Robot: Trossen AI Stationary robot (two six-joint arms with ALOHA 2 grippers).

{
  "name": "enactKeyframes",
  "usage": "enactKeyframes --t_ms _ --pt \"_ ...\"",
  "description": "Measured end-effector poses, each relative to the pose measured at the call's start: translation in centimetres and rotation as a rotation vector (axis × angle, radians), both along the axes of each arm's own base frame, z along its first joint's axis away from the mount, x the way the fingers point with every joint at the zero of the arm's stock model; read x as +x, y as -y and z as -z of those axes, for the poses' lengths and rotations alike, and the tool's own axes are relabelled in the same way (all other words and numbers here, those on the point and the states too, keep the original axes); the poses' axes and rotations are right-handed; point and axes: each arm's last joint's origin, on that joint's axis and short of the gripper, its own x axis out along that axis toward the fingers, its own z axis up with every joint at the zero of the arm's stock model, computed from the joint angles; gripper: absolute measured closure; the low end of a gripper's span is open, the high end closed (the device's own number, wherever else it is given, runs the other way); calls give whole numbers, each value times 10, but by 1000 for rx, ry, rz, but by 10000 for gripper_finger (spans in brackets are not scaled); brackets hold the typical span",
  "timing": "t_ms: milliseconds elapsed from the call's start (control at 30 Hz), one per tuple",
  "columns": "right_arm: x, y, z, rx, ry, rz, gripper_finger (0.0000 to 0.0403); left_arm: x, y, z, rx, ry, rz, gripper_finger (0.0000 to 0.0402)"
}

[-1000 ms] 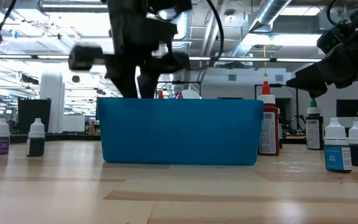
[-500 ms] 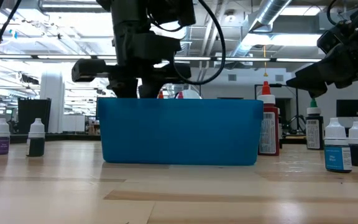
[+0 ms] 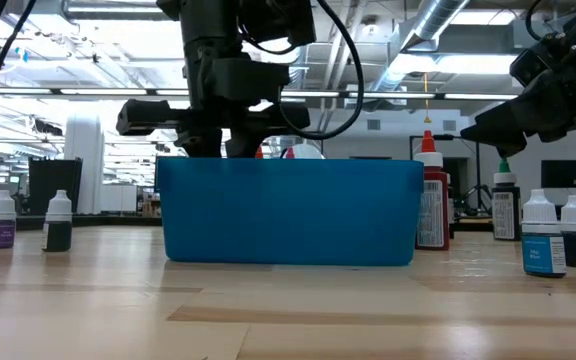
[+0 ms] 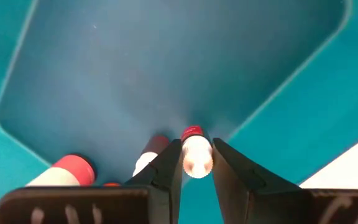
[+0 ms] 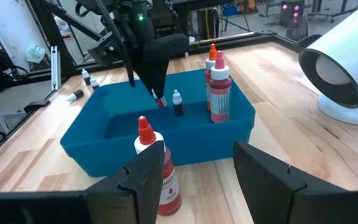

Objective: Pick & Place food coloring
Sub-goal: Put the small red food coloring bottle into the blue bin, then put the small green food coloring bottle into the blue bin

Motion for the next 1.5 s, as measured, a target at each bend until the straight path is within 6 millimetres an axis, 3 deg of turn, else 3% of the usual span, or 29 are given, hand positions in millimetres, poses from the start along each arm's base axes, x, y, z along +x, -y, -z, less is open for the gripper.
enactKeyframes --t_ms 433,833,1500 --pt "0 0 0 0 0 0 219 0 0 0 0 0 -6 337" --pt "0 0 0 0 0 0 219 0 -1 0 17 7 -41 289" --pt "0 0 0 0 0 0 219 1 -2 -1 67 29 -53 288"
